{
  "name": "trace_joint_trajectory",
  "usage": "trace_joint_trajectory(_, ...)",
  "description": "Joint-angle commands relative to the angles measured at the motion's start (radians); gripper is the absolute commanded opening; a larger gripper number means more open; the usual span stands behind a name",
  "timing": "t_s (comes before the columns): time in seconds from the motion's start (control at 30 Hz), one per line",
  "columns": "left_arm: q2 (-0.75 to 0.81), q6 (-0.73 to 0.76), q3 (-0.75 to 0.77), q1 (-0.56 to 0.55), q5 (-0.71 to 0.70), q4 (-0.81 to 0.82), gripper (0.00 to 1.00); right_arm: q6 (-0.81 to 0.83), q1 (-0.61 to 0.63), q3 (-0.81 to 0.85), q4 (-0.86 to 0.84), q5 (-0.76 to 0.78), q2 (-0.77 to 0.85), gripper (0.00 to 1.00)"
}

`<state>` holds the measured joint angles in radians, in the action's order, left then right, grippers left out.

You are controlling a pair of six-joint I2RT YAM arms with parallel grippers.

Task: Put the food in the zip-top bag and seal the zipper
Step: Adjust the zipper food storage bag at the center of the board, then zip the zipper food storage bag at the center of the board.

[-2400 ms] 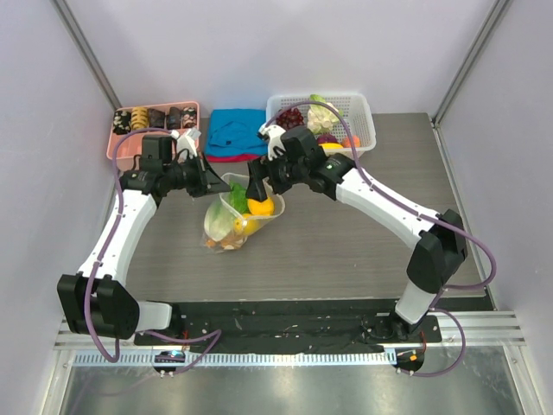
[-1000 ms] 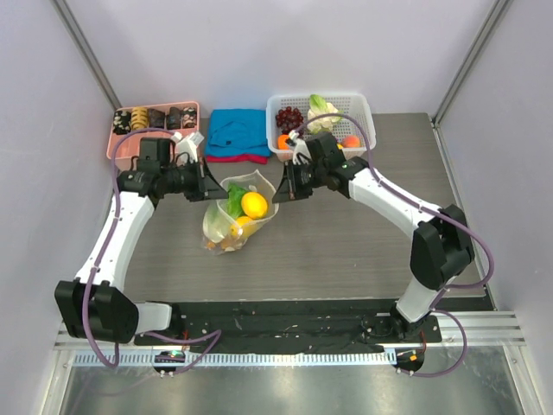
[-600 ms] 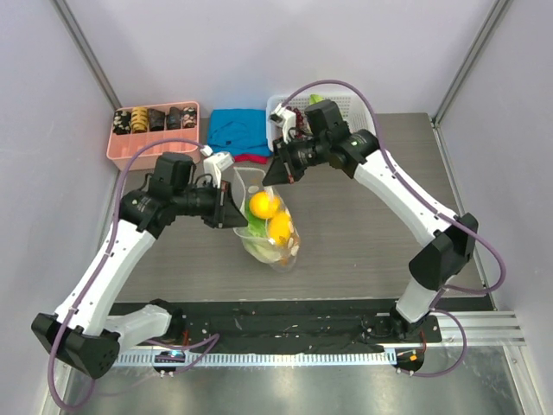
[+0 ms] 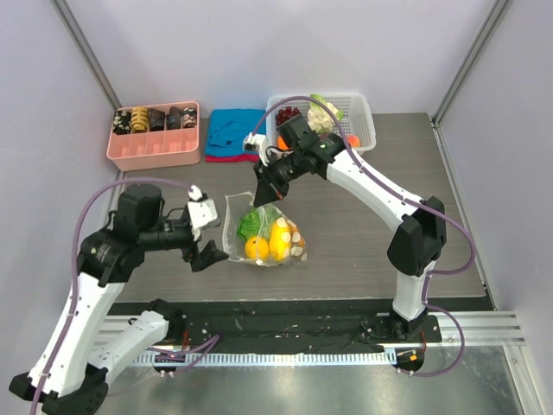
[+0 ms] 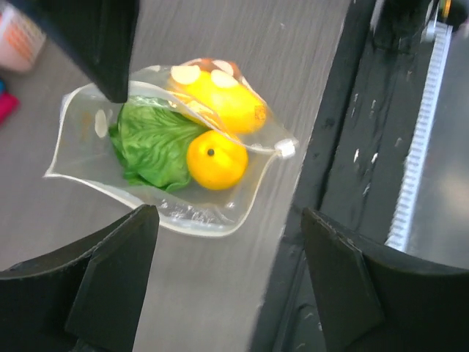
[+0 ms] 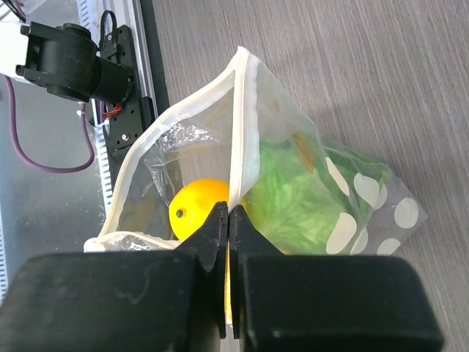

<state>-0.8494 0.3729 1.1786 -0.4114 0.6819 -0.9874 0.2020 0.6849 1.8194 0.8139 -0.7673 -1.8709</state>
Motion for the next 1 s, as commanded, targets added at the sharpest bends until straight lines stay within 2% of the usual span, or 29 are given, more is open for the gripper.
trace_joint_trajectory(0.0, -0.016, 0.524, -0.016, -0.02, 0.042, -0.192, 0.8, 0.048, 0.002, 0.054, 0.007, -0.03, -0.002, 0.01)
trace_joint_trajectory(0.2, -0.004, 0.814, -0.132, -0.064, -0.01, -0.157, 0.79, 0.057, 0.002, 0.05, 0.018, -0.038, -0.001, 0.01)
trace_joint_trajectory(0.37, 0.033, 0.9, -0.241, -0.197, -0.106, -0.064, 0.75, 0.059, 0.001, 0.06, 0.018, -0.044, -0.011, 0.01)
trace_joint_trajectory(0.53, 0.041, 0.806, -0.384, -0.299, -0.223, 0.183, 0.71, 0.059, 0.002, 0.078, 0.018, -0.066, -0.025, 0.01)
trace_joint_trajectory(0.67, 0.001, 0.672, -0.427, -0.325, -0.298, 0.312, 0.61, 0.065, 0.007, 0.084, 0.016, -0.089, -0.031, 0.01)
trace_joint_trajectory(0.77, 0.001, 0.583, -0.412, -0.325, -0.286, 0.342, 0.38, 0.08, 0.021, 0.084, 0.013, -0.089, -0.034, 0.01)
trace_joint_trajectory(0.8, 0.004, 0.558, -0.389, -0.328, -0.274, 0.343, 0.18, 0.08, 0.031, 0.089, 0.002, -0.087, -0.034, 0.01)
trace_joint_trajectory(0.87, 0.019, 0.452, -0.363, -0.342, -0.26, 0.378, 0.0, 0.071, 0.036, 0.093, -0.016, -0.09, -0.039, 0.01)
trace_joint_trajectory(0.9, 0.019, 0.41, -0.34, -0.348, -0.265, 0.388, 0.0, 0.047, 0.041, 0.098, -0.037, -0.09, -0.037, 0.01)
trace_joint_trajectory(0.97, 0.0, 0.341, -0.315, -0.357, -0.268, 0.392, 0.0, 0.031, 0.041, 0.103, -0.047, -0.095, -0.028, 0.13)
